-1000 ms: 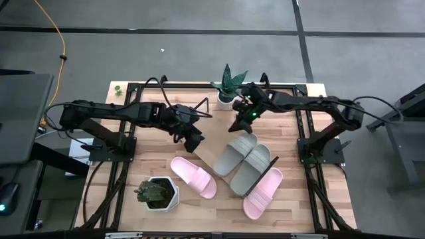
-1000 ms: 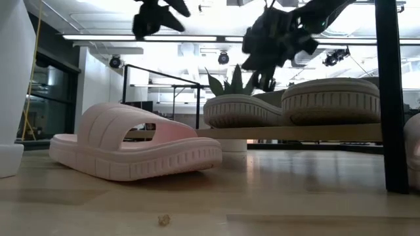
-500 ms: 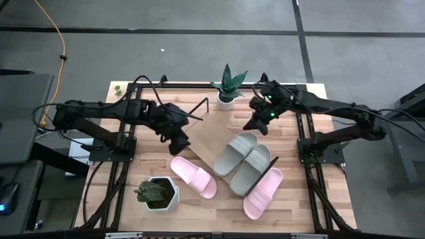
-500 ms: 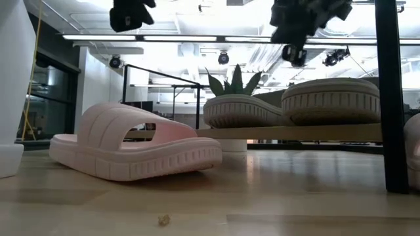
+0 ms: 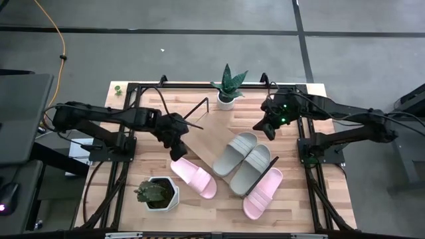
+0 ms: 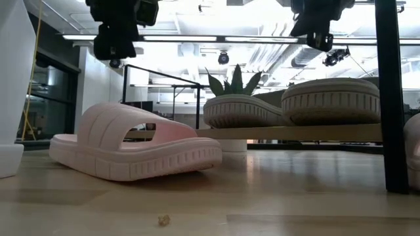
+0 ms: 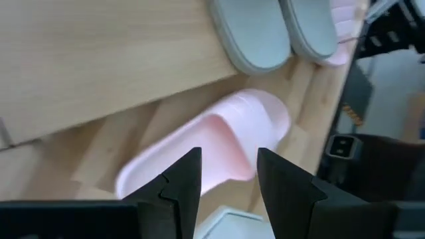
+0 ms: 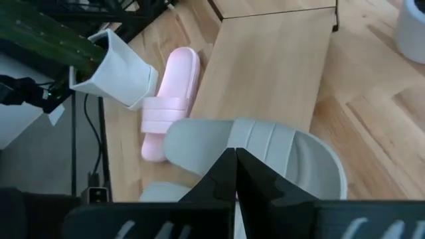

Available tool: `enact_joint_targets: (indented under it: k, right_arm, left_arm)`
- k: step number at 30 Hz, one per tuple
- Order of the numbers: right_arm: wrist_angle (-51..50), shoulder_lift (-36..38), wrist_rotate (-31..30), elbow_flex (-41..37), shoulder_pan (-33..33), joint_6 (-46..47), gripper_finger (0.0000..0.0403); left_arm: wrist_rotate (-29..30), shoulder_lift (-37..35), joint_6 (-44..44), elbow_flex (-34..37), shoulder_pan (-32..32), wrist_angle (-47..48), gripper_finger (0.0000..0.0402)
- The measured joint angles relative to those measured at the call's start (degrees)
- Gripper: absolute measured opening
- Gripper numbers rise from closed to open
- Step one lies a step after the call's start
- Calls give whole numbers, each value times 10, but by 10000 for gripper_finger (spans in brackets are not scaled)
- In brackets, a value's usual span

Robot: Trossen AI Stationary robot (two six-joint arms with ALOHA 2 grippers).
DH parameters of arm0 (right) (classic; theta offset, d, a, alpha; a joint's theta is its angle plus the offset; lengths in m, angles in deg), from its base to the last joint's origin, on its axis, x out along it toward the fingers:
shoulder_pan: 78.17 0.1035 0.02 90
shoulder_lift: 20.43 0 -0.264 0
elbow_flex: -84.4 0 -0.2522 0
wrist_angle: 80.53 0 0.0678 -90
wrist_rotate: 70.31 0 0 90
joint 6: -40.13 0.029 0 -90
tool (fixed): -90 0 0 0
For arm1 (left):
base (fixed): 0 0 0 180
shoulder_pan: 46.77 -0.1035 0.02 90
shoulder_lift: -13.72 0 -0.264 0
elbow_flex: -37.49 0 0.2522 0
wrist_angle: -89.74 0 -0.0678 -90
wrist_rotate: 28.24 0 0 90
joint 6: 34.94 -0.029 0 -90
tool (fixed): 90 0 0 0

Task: Pick and place slides into the shelf
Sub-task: Put the left pink slide on the shelf

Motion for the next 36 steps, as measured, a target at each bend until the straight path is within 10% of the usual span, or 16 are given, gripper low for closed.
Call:
enact_joint_targets:
  k: [10, 24, 36]
  right_arm:
    - [-60, 17, -8, 0, 23, 32, 6]
    - [-143, 47, -159, 0, 114, 88, 180]
    - [-200, 128, -244, 0, 187, 158, 199]
  left_arm:
    - [-64, 3, 57, 64, 0, -114, 136]
    - [-91, 24, 127, 118, 0, -215, 136]
    - [-107, 62, 169, 119, 6, -255, 155]
